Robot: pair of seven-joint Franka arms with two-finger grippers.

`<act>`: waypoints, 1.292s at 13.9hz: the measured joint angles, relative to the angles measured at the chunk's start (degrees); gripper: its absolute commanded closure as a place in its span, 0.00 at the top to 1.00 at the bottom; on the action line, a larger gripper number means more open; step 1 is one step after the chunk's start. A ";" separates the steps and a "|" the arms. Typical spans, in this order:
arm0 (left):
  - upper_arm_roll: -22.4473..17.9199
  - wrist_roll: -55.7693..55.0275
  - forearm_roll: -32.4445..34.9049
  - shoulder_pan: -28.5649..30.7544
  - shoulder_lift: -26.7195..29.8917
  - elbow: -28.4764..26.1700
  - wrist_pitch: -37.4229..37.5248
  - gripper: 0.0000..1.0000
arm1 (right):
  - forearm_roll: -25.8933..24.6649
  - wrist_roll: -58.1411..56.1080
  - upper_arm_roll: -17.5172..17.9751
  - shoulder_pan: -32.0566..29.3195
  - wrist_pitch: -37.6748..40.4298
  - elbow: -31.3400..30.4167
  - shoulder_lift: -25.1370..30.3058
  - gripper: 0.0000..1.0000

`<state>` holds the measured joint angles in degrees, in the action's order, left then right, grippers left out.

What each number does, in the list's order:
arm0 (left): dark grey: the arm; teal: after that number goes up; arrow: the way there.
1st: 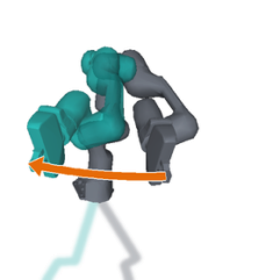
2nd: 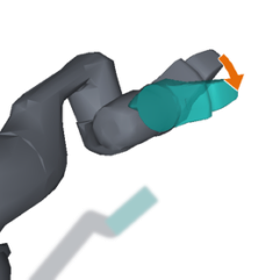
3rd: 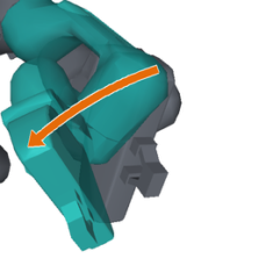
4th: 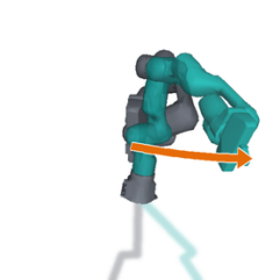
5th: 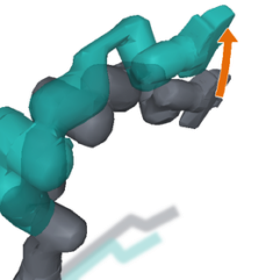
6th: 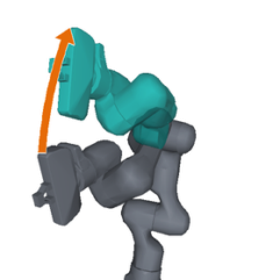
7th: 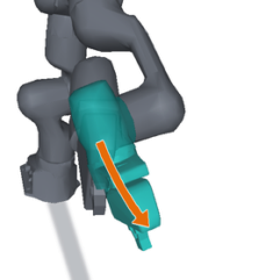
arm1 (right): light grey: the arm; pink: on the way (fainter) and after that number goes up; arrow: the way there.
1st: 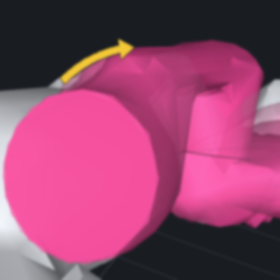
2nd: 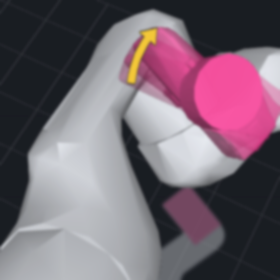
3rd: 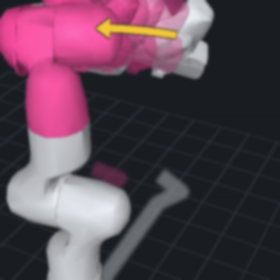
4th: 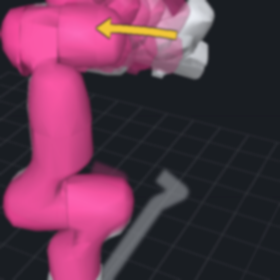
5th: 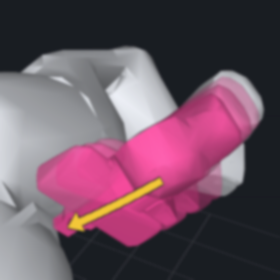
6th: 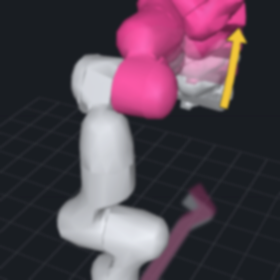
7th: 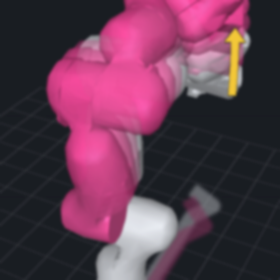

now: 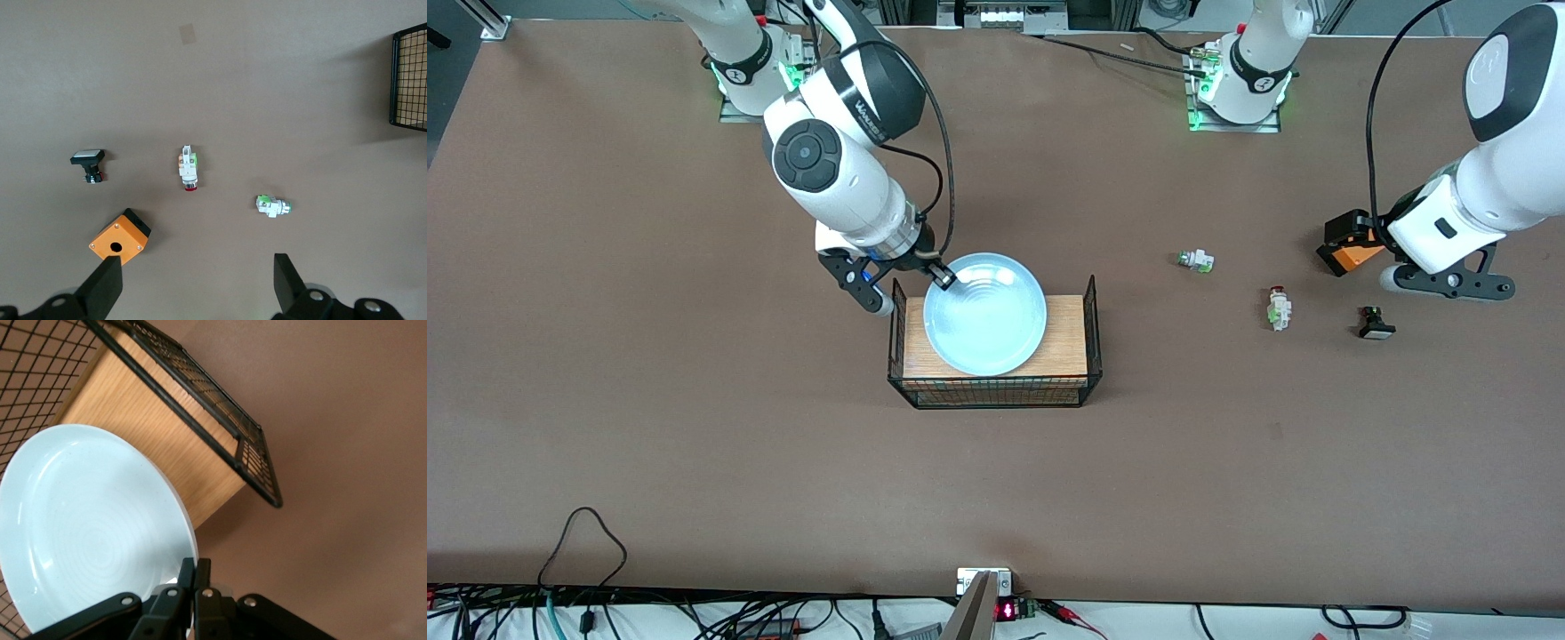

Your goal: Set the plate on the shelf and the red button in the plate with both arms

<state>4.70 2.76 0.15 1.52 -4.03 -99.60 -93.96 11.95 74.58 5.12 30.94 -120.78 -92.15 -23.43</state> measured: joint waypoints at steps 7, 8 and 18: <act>0.00 0.00 0.00 0.00 0.00 0.00 0.12 1.00 | -0.54 -0.09 -0.37 0.33 -2.88 -0.41 -1.18 0.00; 0.00 0.00 0.00 0.00 0.00 0.00 0.12 1.00 | -0.57 -0.20 -0.37 0.41 -3.08 -0.43 -1.30 0.14; 0.14 0.00 0.00 -0.22 -0.36 -0.45 3.81 1.00 | -0.78 -1.92 -2.67 0.34 -1.54 1.16 1.20 1.00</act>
<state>4.84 2.76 0.15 1.30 -4.38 -100.05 -90.15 11.17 72.66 2.44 31.28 -122.32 -90.99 -22.23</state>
